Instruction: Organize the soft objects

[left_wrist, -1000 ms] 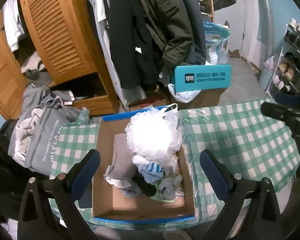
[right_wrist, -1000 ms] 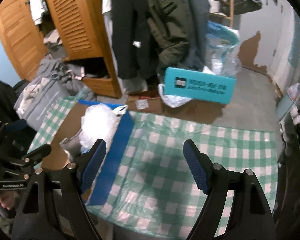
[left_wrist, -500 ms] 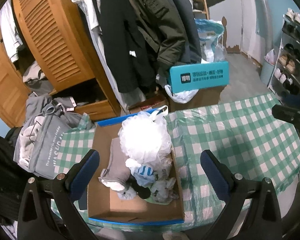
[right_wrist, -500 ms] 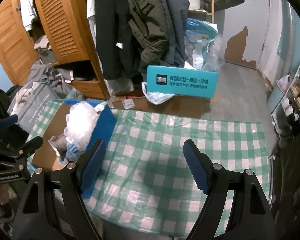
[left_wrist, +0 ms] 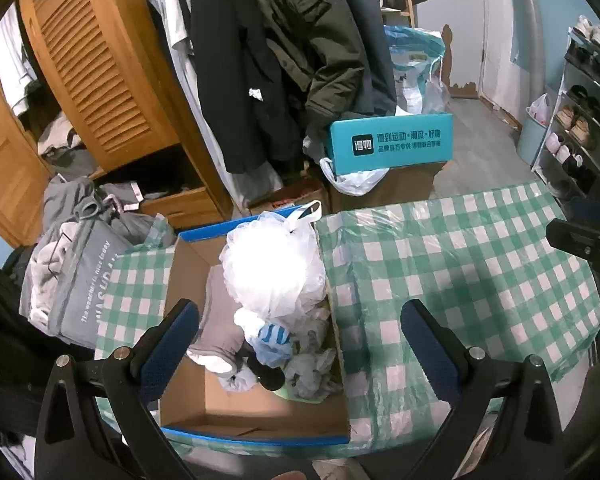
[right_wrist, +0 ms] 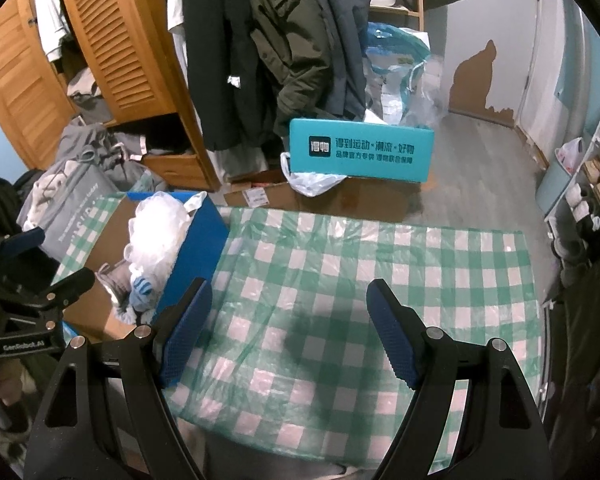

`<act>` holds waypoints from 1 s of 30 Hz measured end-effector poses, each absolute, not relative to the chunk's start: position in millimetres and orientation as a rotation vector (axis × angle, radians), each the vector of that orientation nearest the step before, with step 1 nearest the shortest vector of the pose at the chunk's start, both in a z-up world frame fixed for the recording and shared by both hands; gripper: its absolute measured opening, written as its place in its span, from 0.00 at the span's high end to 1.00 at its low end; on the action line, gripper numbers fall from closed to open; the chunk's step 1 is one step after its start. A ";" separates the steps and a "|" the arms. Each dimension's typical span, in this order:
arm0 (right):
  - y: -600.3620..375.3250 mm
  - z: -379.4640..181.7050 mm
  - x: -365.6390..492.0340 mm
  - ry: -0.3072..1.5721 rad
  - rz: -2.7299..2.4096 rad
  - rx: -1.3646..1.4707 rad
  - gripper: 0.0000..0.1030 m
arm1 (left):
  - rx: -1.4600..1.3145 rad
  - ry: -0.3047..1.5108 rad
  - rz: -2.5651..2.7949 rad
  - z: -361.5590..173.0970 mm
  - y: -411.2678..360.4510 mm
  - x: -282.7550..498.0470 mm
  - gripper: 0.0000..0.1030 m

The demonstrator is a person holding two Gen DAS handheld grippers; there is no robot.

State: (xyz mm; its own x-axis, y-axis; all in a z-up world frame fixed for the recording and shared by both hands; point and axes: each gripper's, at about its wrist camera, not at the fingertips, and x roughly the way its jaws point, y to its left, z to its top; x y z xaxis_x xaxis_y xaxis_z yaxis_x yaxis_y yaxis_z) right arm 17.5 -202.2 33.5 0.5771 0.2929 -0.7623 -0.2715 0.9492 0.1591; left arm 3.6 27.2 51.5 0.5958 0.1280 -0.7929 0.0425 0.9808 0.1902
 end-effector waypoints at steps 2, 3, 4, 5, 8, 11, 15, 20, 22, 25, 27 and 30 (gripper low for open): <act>-203.5 31.5 15.8 0.897 0.329 0.029 0.23 | 0.200 0.935 0.050 51.1 26.9 3.8 0.01; -203.8 31.4 15.9 0.897 0.328 0.029 0.23 | 0.201 0.933 0.049 51.2 27.0 3.7 0.01; -203.9 31.4 15.9 0.896 0.328 0.029 0.23 | 0.202 0.933 0.050 51.2 26.7 3.7 0.01; -203.9 31.4 16.1 0.897 0.330 0.029 0.23 | 0.206 0.934 0.049 50.2 26.3 3.3 0.01; -203.8 31.7 16.3 0.898 0.329 0.029 0.23 | 0.216 0.934 0.049 48.2 25.2 1.6 0.01; -203.9 31.7 15.7 0.899 0.331 0.032 0.23 | 0.219 0.935 0.049 47.5 24.9 0.8 0.01; -203.5 31.3 14.7 0.898 0.331 0.032 0.23 | 0.218 0.935 0.048 47.6 24.9 1.0 0.01; -202.6 31.4 13.6 0.897 0.329 0.031 0.23 | 0.218 0.936 0.049 47.6 25.0 1.4 0.01; -202.6 31.5 13.6 0.898 0.332 0.033 0.23 | 0.208 0.943 0.043 46.8 26.5 0.5 0.01; -201.4 31.3 12.6 0.897 0.333 0.032 0.23 | 0.192 0.947 0.043 46.3 30.3 -1.7 0.01; -201.3 31.4 12.9 0.899 0.332 0.033 0.23 | 0.191 0.948 0.047 45.9 31.6 -1.5 0.01; -201.1 31.4 13.1 0.899 0.333 0.033 0.23 | 0.191 0.949 0.045 45.8 31.9 -1.6 0.01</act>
State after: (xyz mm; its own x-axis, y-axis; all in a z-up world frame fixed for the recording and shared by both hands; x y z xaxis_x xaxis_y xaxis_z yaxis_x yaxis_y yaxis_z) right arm 13.1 -201.1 31.4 0.5749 0.2976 -0.7622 -0.2701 0.9483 0.1665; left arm -1.6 31.9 45.8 0.5832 0.1220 -0.8031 0.0455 0.9822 0.1822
